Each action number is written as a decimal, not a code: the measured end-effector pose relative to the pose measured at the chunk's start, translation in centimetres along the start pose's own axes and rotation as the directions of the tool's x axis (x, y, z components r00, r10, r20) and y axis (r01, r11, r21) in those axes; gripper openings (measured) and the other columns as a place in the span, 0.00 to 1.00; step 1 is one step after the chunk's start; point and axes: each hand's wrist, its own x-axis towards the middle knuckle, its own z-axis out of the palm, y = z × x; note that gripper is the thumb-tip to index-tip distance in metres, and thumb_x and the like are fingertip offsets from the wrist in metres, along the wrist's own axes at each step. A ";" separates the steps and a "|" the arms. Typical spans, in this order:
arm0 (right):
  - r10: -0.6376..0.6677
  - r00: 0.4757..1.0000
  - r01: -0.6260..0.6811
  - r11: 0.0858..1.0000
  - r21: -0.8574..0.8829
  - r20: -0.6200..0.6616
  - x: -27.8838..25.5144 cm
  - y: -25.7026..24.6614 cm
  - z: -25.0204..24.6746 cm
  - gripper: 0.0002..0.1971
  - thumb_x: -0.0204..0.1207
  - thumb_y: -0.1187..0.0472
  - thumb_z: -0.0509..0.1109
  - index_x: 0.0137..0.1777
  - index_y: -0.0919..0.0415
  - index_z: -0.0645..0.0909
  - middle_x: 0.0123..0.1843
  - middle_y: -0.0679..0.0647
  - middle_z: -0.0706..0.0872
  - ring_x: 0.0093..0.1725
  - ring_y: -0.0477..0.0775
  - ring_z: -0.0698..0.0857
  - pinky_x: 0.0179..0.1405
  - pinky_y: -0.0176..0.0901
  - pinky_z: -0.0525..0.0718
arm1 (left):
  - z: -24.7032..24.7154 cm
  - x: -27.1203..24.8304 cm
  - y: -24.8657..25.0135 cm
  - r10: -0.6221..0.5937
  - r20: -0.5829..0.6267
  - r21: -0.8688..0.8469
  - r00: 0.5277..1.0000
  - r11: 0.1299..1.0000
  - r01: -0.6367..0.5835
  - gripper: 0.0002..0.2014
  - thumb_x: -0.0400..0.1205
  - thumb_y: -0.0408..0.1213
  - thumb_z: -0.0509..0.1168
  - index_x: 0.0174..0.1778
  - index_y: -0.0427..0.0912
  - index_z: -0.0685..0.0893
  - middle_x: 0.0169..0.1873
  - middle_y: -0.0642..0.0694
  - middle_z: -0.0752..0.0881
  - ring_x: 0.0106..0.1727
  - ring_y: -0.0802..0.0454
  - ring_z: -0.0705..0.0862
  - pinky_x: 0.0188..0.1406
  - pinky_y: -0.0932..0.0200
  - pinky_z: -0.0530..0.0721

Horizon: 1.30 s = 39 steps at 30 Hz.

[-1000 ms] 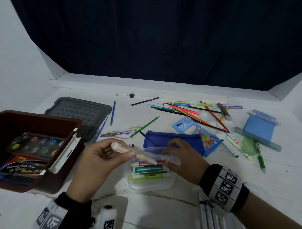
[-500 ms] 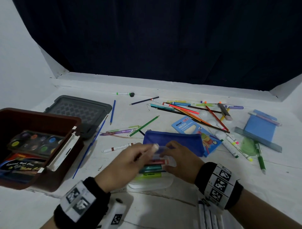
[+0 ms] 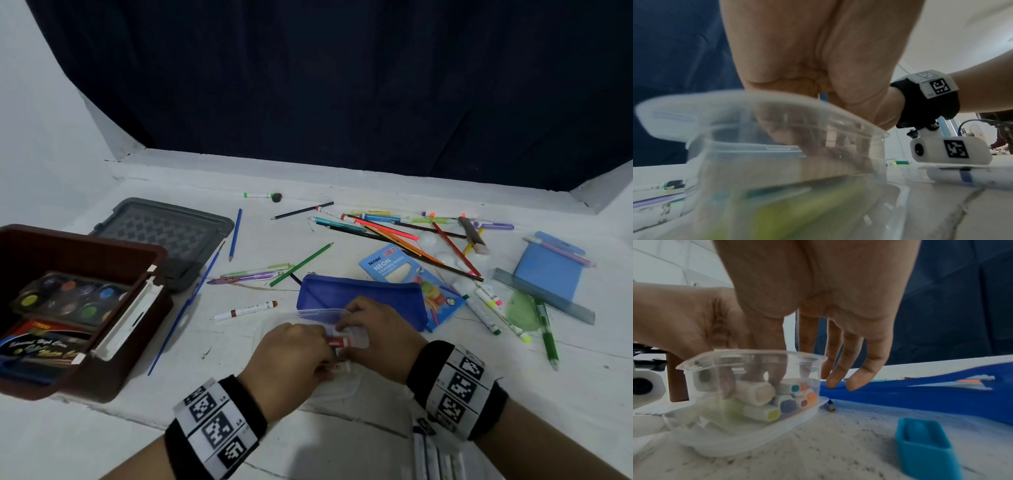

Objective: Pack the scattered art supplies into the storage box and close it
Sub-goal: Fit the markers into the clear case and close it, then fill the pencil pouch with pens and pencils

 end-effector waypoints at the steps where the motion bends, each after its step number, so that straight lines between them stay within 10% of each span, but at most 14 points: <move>1: -0.005 1.000 0.005 1.000 -0.002 -0.002 0.0 0.0 0.0 0.16 0.73 0.49 0.76 0.59 0.52 0.86 0.61 0.48 0.78 0.54 0.43 0.79 0.56 0.33 0.79 | 0.0 0.1 0.1 -0.010 -0.011 -0.008 1.000 1.000 0.010 0.09 0.61 0.52 0.79 0.35 0.60 0.92 0.33 0.59 0.88 0.33 0.57 0.87 0.30 0.63 0.82; 22: -0.050 0.993 0.062 0.991 0.119 -0.104 -0.3 1.6 -0.7 0.14 0.76 0.47 0.72 0.58 0.51 0.84 0.56 0.44 0.84 0.55 0.40 0.81 0.59 0.39 0.80 | -1.0 0.6 -0.5 -0.061 -0.095 -0.100 0.994 0.994 0.051 0.15 0.64 0.58 0.78 0.39 0.55 0.87 0.34 0.57 0.86 0.36 0.56 0.85 0.33 0.58 0.81; 29: 0.149 0.952 -0.146 0.989 0.033 -0.266 -0.9 4.3 -3.2 0.14 0.79 0.47 0.68 0.62 0.47 0.81 0.58 0.44 0.81 0.58 0.44 0.80 0.59 0.44 0.81 | -4.7 2.6 -4.9 -0.194 -0.121 -0.325 0.973 0.934 0.146 0.09 0.82 0.56 0.67 0.51 0.57 0.86 0.38 0.60 0.87 0.40 0.63 0.84 0.40 0.61 0.82; 39: 0.501 0.865 -0.501 0.853 -0.149 -0.038 0.1 8.9 -4.4 0.30 0.77 0.40 0.67 0.75 0.50 0.66 0.67 0.54 0.78 0.64 0.55 0.79 0.59 0.49 0.81 | -2.1 8.6 -10.0 -0.171 0.423 -0.297 0.890 0.902 0.314 0.22 0.84 0.45 0.69 0.74 0.57 0.75 0.53 0.51 0.86 0.46 0.64 0.83 0.51 0.72 0.79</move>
